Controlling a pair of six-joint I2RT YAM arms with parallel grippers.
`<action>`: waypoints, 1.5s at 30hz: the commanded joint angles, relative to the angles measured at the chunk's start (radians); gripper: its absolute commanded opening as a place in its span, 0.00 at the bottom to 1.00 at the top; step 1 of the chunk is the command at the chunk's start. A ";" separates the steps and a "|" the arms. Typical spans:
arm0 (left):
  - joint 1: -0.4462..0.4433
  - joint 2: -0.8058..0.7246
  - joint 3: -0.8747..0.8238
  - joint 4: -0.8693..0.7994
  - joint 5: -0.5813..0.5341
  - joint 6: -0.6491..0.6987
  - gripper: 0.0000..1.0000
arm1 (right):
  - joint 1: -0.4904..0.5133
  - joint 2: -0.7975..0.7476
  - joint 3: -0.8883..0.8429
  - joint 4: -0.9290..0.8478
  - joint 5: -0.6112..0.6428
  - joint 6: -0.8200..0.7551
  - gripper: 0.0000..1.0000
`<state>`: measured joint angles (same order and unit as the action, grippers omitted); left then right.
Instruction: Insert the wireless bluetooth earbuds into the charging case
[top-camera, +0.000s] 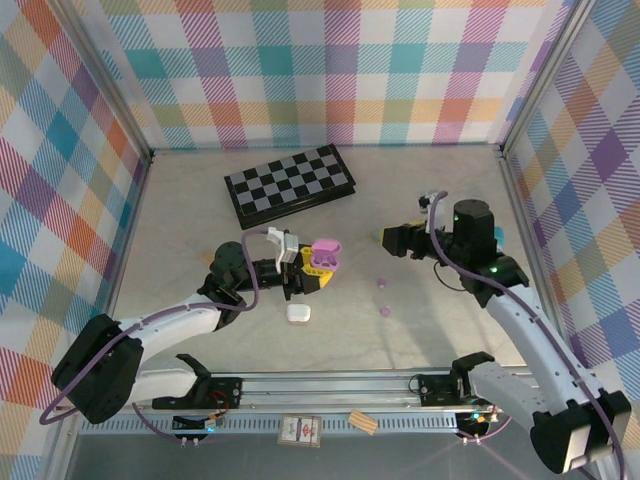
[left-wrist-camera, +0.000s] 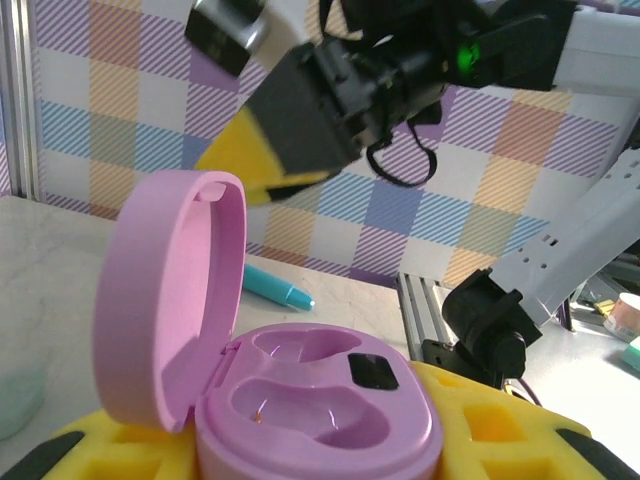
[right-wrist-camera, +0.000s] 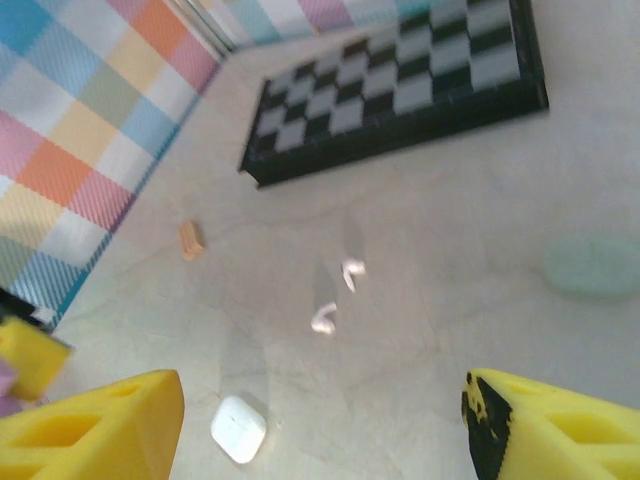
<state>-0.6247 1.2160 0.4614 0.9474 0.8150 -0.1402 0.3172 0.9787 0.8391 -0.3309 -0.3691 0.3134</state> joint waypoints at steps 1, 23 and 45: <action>0.006 -0.028 -0.021 0.102 -0.003 0.003 0.36 | -0.003 0.072 -0.032 -0.045 0.026 0.073 0.73; 0.006 0.007 -0.018 0.123 0.005 0.030 0.36 | -0.003 0.571 -0.069 0.126 -0.031 0.009 0.56; -0.001 0.010 -0.007 0.102 0.021 0.024 0.36 | -0.003 0.548 -0.178 0.155 -0.078 -0.006 0.46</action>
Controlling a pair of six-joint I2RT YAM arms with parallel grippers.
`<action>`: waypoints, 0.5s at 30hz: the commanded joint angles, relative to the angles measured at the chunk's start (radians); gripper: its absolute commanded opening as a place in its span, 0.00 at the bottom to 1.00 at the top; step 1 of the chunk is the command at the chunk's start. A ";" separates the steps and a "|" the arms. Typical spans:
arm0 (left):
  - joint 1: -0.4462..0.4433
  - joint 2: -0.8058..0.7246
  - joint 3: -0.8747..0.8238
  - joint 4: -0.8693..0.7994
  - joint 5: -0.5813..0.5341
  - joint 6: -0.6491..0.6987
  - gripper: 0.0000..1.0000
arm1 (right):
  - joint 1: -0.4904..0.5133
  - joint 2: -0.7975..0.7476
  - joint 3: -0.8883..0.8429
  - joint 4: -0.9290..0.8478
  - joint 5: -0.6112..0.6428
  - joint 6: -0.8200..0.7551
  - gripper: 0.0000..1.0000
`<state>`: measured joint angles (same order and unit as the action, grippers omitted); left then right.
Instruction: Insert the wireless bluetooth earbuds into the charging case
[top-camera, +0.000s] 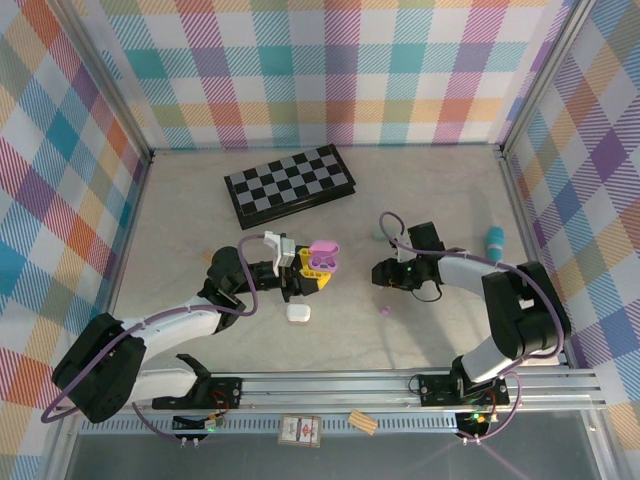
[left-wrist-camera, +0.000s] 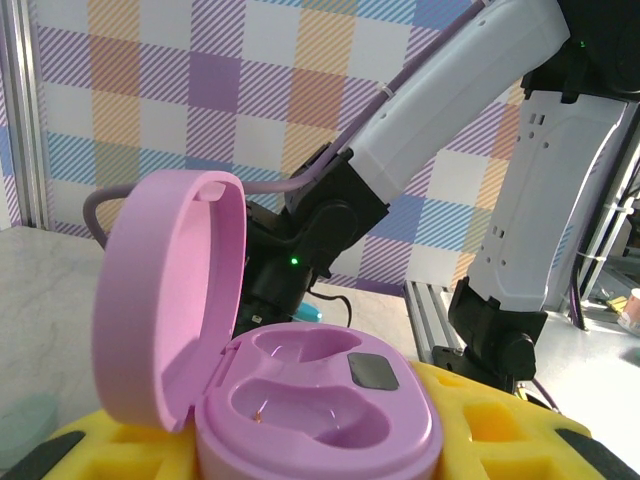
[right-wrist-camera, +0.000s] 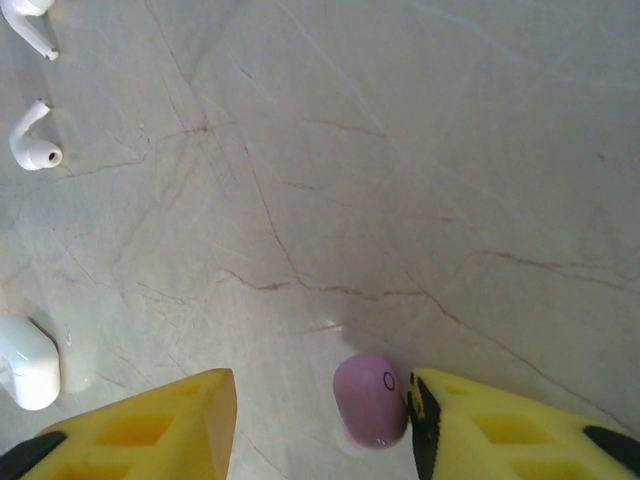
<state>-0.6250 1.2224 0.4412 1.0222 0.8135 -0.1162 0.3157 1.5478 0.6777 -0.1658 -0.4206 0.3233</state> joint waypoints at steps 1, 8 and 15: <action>-0.001 0.002 0.014 0.026 0.022 0.000 0.36 | -0.001 -0.022 -0.016 -0.009 -0.029 -0.016 0.45; -0.002 0.008 0.013 0.026 0.023 0.000 0.36 | -0.001 -0.013 -0.018 0.017 -0.041 -0.001 0.36; -0.004 0.007 0.010 0.024 0.025 -0.001 0.36 | -0.001 0.019 -0.006 0.030 -0.046 0.008 0.36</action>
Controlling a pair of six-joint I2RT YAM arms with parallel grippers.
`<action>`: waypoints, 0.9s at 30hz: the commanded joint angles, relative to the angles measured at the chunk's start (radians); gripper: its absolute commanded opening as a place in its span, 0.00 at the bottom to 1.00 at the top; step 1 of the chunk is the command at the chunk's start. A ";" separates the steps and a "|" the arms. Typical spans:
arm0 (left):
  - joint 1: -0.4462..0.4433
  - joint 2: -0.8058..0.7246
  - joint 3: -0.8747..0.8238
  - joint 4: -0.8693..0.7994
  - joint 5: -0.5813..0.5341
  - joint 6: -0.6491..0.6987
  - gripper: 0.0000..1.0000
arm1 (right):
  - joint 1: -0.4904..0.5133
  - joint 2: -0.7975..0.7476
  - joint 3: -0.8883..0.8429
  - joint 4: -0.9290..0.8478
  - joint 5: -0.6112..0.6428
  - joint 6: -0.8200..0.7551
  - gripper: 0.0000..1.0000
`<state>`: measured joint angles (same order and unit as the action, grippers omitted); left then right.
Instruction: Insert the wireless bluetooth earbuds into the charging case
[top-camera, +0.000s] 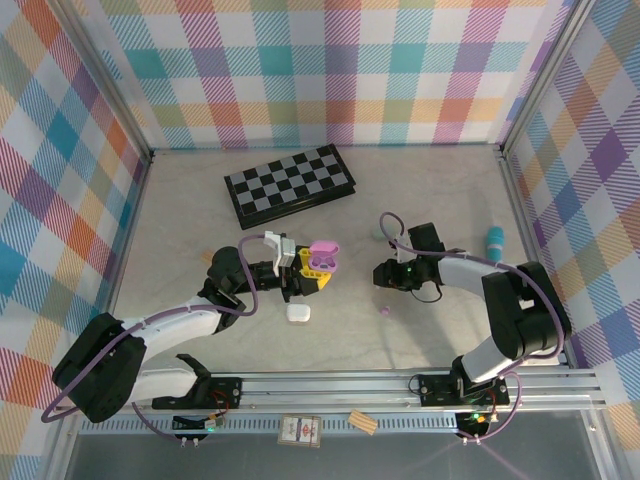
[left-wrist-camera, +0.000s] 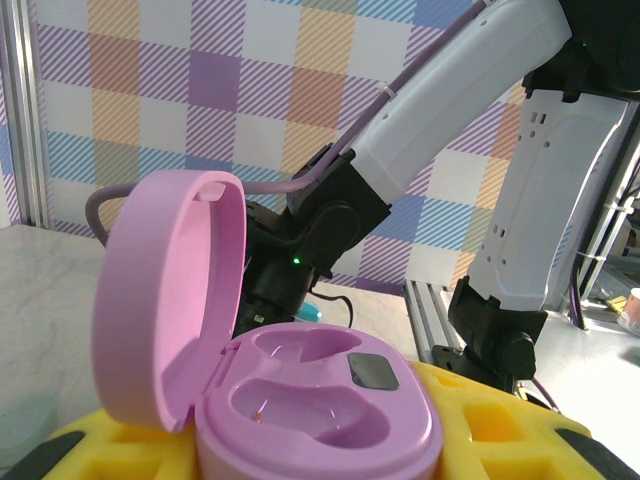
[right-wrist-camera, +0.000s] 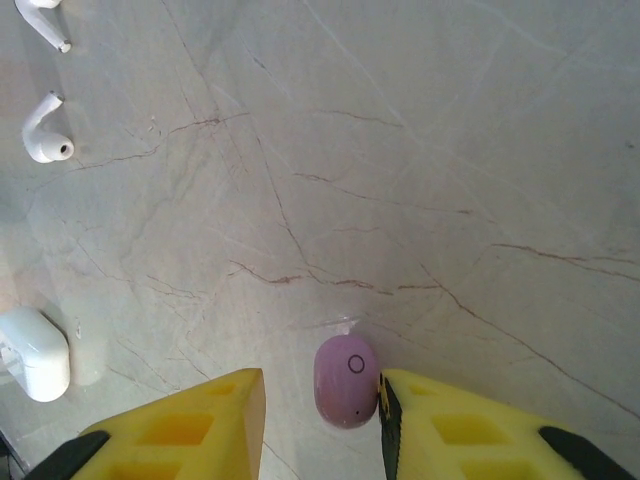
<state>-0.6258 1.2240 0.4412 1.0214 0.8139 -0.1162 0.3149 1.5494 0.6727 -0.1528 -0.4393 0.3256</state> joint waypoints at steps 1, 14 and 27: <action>-0.003 0.004 0.010 0.022 0.025 -0.001 0.36 | -0.001 0.020 -0.001 0.019 -0.029 0.006 0.36; -0.005 0.011 0.014 0.022 0.027 -0.002 0.36 | 0.001 0.067 0.018 0.033 -0.029 0.021 0.31; -0.009 0.015 0.011 0.025 0.023 0.000 0.36 | 0.055 0.001 0.023 -0.030 0.134 0.089 0.21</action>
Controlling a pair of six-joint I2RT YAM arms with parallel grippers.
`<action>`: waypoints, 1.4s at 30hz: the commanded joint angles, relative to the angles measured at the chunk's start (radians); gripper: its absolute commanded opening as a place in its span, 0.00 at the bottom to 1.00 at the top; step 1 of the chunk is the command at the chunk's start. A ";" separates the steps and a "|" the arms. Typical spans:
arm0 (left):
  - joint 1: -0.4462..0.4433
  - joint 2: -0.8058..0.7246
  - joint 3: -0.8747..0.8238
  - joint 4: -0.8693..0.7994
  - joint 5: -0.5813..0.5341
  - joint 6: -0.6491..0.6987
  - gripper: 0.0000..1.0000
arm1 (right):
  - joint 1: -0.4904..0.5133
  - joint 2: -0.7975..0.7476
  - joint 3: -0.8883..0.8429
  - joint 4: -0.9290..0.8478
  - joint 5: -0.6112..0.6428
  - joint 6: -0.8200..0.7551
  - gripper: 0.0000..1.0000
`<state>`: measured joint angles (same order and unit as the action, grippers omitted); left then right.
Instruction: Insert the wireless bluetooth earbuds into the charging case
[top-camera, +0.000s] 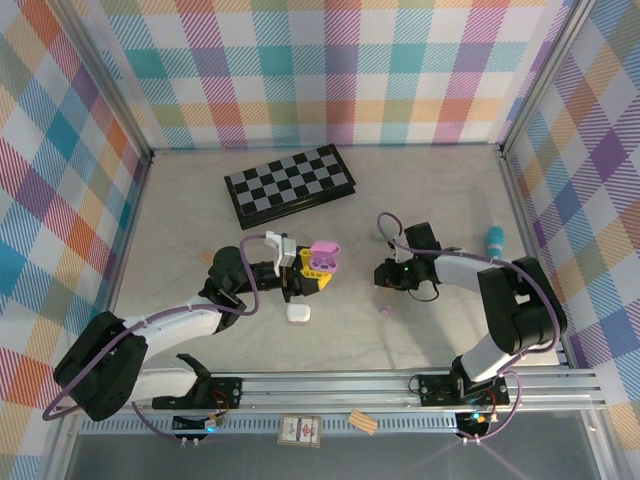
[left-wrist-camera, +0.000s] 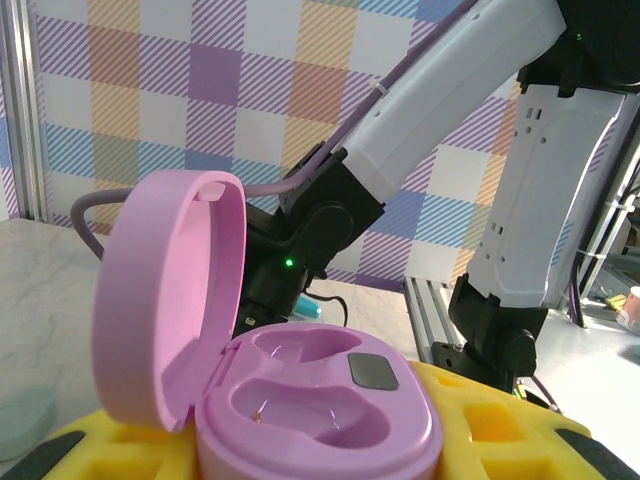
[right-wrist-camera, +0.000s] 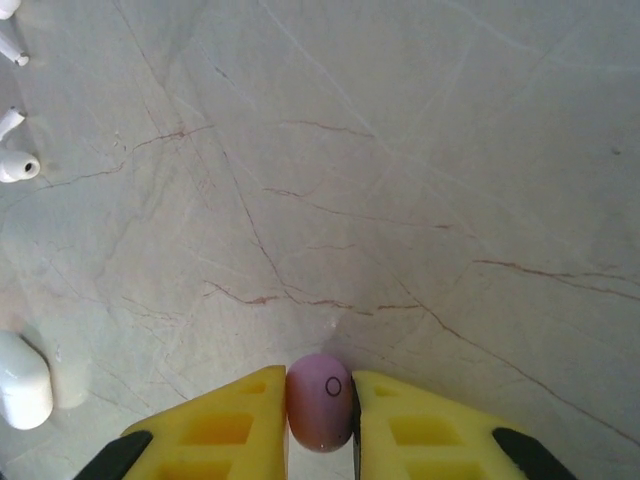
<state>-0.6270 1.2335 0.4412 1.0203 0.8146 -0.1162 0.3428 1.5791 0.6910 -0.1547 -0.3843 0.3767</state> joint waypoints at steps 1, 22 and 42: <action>-0.008 0.005 0.011 0.027 0.020 0.000 0.36 | 0.036 -0.039 0.004 -0.038 0.108 0.057 0.21; -0.008 0.002 -0.001 0.000 0.008 0.032 0.36 | 0.331 -0.186 0.132 -0.467 0.895 0.522 0.21; -0.010 0.000 -0.007 -0.051 -0.033 0.080 0.36 | 0.340 -0.187 0.180 -0.500 0.848 0.570 0.18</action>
<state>-0.6308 1.2369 0.4408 0.9550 0.7963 -0.0719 0.6758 1.4113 0.8387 -0.6163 0.4808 0.9161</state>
